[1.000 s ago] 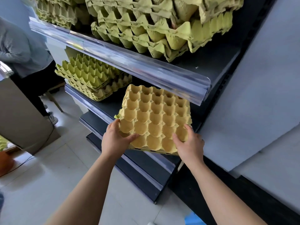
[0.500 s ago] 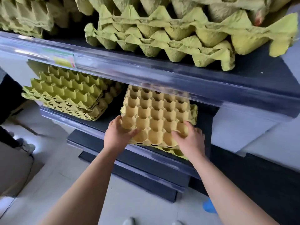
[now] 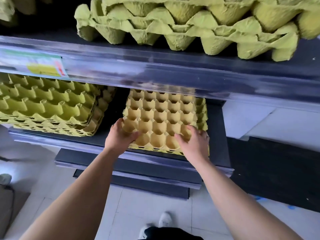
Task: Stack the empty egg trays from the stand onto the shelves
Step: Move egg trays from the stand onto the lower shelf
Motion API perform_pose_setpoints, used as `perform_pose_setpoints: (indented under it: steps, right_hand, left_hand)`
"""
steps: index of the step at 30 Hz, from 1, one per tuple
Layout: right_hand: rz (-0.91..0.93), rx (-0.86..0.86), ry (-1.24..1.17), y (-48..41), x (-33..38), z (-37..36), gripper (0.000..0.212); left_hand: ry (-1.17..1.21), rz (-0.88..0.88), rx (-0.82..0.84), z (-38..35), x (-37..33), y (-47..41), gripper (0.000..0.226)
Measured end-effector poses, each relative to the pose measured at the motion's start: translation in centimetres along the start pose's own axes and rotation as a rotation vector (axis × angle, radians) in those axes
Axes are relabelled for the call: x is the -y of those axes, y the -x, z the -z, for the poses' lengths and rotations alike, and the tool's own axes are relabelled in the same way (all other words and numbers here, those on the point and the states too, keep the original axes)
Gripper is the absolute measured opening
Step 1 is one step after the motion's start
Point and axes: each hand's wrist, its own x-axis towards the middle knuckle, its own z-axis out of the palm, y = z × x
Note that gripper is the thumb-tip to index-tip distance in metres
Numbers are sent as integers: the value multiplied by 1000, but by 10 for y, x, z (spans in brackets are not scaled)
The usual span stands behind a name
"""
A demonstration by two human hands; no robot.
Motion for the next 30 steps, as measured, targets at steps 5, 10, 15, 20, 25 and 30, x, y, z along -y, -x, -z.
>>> perform_pose_setpoints:
  steps: [5, 10, 15, 20, 25, 30]
  right_hand:
    - [-11, 22, 45, -4, -9, -13, 62]
    - [-2, -3, 109, -6, -8, -19, 62]
    - [96, -44, 178, 2, -2, -5, 57]
    - [269, -138, 217, 19, 3, 17, 44]
    - [297, -282, 261, 63, -1, 51, 34]
    - [175, -381, 252, 110, -35, 80, 28]
  left_hand:
    - [-135, -30, -20, -2, -16, 7, 97]
    - [-271, -16, -38, -10, -22, 13, 87]
    - [-497, -178, -162, -14, -37, 31, 66]
    - [-681, -465, -116, -18, -63, 58, 51]
    - [-728, -731, 5, -33, -83, 92, 36]
    - [-720, -924, 123, -72, -100, 127, 26]
